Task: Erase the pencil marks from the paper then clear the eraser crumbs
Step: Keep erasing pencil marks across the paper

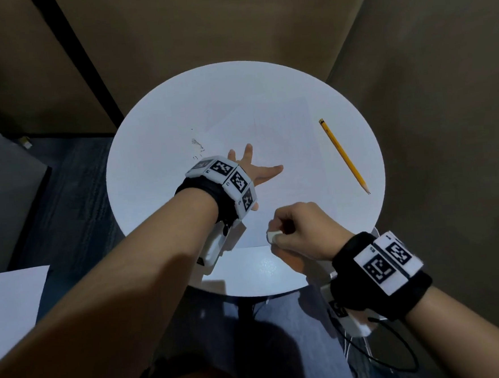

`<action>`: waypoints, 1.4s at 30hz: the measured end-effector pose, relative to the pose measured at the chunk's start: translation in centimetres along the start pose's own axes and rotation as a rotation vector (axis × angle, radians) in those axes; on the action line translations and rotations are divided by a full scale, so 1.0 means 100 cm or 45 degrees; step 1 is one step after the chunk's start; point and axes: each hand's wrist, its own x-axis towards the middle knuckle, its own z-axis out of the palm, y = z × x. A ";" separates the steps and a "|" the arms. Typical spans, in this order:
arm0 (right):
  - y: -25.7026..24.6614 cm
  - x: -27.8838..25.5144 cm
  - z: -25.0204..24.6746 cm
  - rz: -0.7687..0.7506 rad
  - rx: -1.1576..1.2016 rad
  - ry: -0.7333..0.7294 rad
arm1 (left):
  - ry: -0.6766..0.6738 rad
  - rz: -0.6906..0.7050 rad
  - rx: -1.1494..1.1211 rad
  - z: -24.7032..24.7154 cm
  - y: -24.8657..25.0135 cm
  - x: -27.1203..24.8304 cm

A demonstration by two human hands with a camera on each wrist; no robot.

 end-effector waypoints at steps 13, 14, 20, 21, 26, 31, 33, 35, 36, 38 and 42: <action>0.010 -0.005 -0.021 0.102 0.082 -0.004 | -0.045 -0.036 -0.016 -0.009 0.007 -0.009; 0.011 -0.002 -0.024 0.121 0.157 0.075 | -0.035 -0.043 -0.010 -0.009 0.008 -0.010; 0.007 0.015 -0.012 0.132 0.006 0.233 | 0.002 -0.046 -0.098 -0.005 0.012 -0.007; 0.007 0.015 -0.009 0.112 -0.048 0.211 | -0.028 -0.057 -0.096 -0.006 0.012 -0.007; 0.004 0.004 -0.018 0.058 -0.185 -0.131 | 0.004 -0.063 -0.027 -0.004 0.014 -0.007; 0.003 0.014 -0.019 0.060 -0.010 0.086 | 0.028 -0.073 -0.036 0.001 0.012 -0.001; 0.004 0.007 -0.017 0.047 -0.040 -0.079 | 0.022 -0.067 -0.041 0.002 0.009 0.000; 0.002 0.001 -0.020 0.052 -0.076 -0.237 | 0.032 -0.054 -0.055 0.005 0.008 0.001; 0.002 0.002 -0.022 0.056 -0.049 -0.213 | 0.036 -0.053 -0.065 0.007 0.007 0.001; 0.003 0.010 -0.024 0.082 0.060 -0.013 | 0.044 -0.059 -0.085 0.009 0.007 0.002; 0.002 0.013 -0.021 0.090 -0.081 -0.015 | 0.037 -0.058 -0.100 0.008 0.007 0.003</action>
